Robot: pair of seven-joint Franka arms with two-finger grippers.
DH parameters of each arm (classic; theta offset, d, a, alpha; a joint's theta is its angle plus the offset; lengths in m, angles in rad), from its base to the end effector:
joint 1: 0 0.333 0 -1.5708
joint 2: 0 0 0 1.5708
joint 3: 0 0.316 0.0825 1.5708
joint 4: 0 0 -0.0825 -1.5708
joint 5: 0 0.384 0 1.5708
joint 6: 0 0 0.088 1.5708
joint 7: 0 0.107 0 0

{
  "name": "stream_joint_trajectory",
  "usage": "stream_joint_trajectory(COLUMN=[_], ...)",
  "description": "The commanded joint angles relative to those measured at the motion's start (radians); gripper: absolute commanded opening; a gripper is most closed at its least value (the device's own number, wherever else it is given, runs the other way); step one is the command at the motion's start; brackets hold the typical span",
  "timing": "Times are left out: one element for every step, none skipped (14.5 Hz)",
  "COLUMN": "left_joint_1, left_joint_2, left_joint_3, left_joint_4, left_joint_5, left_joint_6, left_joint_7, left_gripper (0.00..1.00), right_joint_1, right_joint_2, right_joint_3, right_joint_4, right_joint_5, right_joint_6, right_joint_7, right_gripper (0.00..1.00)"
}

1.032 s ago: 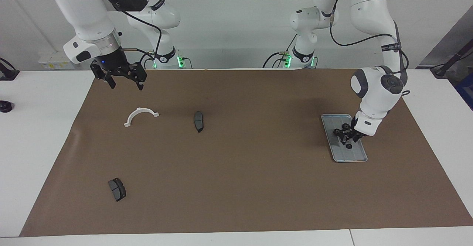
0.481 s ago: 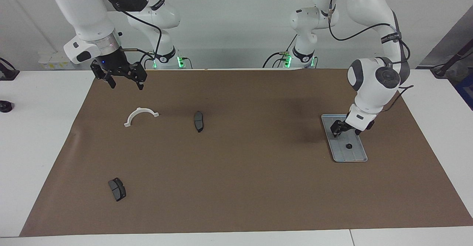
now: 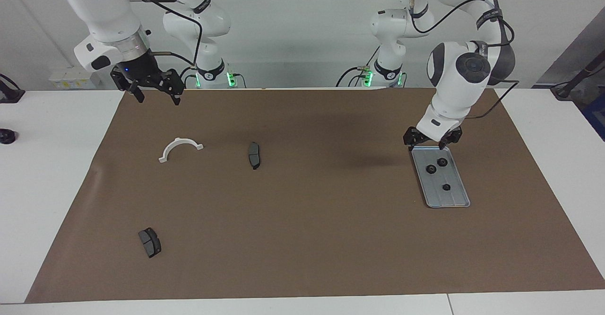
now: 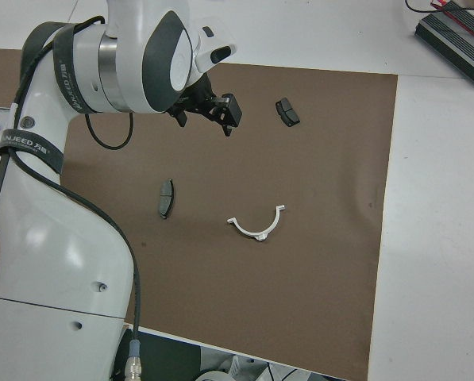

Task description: Pick bearing gear from pile to tray

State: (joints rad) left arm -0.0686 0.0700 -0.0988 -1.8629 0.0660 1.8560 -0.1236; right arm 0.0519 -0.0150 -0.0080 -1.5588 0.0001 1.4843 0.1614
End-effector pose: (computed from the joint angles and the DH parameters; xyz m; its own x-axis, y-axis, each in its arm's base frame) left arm 0.5653 -0.0892 0.4704 0.9956 -0.0624 -0.0696 -0.0669 -0.9957 -0.0639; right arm 0.5403 0.0237 0.6310 0.9914 -0.1173 -0.0587 -0.1169 -0.9931 0.0093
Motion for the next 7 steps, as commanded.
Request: stream_joint_trajectory(left_joint_1=[0.027, 0.041, 0.071, 0.094, 0.096, 0.096, 0.096], left_joint_2=[-0.088, -0.120, -0.133, -0.140, -0.139, -0.130, -0.118], left_joint_3=[0.008, 0.011, 0.011, 0.008, 0.010, 0.010, 0.010], left_joint_4=[0.060, 0.064, 0.068, 0.100, 0.152, 0.207, 0.255], left_joint_5=[-0.035, -0.057, -0.089, -0.103, -0.104, -0.103, -0.104], left_joint_6=[-0.136, -0.153, -0.176, -0.207, -0.245, -0.288, -0.323], left_joint_7=[0.001, 0.001, -0.001, 0.001, 0.002, 0.005, 0.012], left_gripper=[1.00, 1.00, 1.00, 1.00, 1.00, 1.00, 1.00], right_joint_1=[-0.009, -0.006, -0.006, -0.006, -0.007, -0.007, -0.007], right_joint_2=[0.061, 0.061, 0.061, 0.059, 0.059, 0.058, 0.058], right_joint_3=[0.002, 0.000, 0.000, 0.000, 0.000, 0.000, 0.000], right_joint_4=[0.109, 0.103, 0.094, 0.085, 0.085, 0.085, 0.083], right_joint_5=[0.006, 0.006, 0.008, 0.006, 0.006, 0.006, 0.006], right_joint_6=[-0.039, -0.029, -0.022, -0.025, -0.030, -0.030, -0.027], right_joint_7=[-0.042, -0.040, -0.039, -0.037, -0.039, -0.039, -0.037], right_gripper=[1.00, 1.00, 1.00, 1.00, 1.00, 1.00, 1.00])
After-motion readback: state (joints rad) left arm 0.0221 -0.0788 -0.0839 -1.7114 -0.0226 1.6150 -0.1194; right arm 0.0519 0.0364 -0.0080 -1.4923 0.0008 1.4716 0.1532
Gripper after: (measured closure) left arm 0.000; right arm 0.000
